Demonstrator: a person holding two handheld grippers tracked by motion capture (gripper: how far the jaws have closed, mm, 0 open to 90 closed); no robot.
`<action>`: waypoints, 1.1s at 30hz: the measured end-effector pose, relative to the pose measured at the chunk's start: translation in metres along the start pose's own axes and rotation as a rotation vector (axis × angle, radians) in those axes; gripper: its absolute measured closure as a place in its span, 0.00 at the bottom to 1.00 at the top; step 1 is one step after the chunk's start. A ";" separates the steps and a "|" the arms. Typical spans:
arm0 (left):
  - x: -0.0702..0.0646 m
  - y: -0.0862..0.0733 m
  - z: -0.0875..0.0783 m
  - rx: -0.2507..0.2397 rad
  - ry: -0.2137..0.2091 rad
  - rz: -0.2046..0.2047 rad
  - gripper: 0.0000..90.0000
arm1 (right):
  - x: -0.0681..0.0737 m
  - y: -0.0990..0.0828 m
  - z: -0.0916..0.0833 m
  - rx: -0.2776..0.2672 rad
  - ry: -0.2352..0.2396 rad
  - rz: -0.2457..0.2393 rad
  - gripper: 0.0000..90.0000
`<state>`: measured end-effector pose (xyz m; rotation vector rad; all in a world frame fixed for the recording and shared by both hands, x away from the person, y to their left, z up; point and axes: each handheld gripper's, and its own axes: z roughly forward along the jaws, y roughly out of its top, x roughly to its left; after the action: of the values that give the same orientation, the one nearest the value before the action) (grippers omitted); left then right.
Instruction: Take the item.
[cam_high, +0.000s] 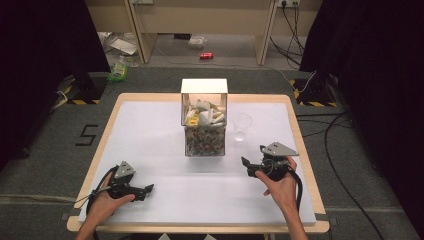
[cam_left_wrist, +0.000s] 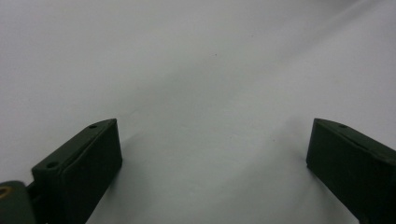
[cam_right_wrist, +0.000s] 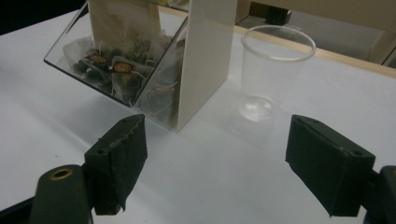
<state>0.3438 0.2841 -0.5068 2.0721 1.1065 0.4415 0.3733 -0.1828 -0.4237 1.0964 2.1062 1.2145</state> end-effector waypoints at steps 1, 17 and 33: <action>0.000 0.000 0.000 0.001 0.000 0.000 0.03 | 0.000 0.002 -0.001 -0.008 0.000 -0.007 0.24; 0.000 0.000 0.000 -0.001 0.001 0.000 0.03 | 0.013 0.035 -0.012 -0.078 0.021 -0.048 0.30; 0.000 0.000 0.000 0.000 0.000 0.000 0.03 | 0.028 0.062 -0.018 -0.129 0.041 -0.067 0.36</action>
<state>0.3438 0.2841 -0.5068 2.0724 1.1071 0.4415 0.3696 -0.1507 -0.3616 0.9446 2.0462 1.3305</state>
